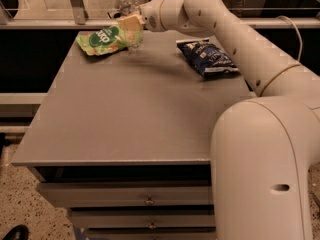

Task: Move water bottle near green rice chip bag

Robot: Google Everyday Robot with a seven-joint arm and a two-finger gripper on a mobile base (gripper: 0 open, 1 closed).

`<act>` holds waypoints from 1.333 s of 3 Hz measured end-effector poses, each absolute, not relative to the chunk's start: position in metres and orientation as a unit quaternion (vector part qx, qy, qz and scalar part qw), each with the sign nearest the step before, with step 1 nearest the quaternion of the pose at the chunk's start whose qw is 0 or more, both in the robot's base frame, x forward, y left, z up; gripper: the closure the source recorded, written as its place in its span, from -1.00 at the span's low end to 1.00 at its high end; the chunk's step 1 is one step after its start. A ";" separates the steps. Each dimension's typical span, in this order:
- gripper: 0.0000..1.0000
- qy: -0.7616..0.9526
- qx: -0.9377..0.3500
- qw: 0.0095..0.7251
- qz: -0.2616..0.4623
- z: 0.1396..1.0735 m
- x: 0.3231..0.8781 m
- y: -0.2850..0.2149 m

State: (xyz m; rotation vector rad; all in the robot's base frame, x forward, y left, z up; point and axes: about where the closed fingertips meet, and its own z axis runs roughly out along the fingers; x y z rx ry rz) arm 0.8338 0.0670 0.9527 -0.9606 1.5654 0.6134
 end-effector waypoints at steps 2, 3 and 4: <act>-0.43 0.651 -0.421 0.574 0.262 0.937 0.845 0.068; -0.88 0.653 -0.426 0.572 0.255 0.930 0.849 0.066; -1.00 0.655 -0.425 0.571 0.256 0.916 0.852 0.065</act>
Offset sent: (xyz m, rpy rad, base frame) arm 0.0227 -0.0075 -0.0221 -0.0298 -0.0612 0.0301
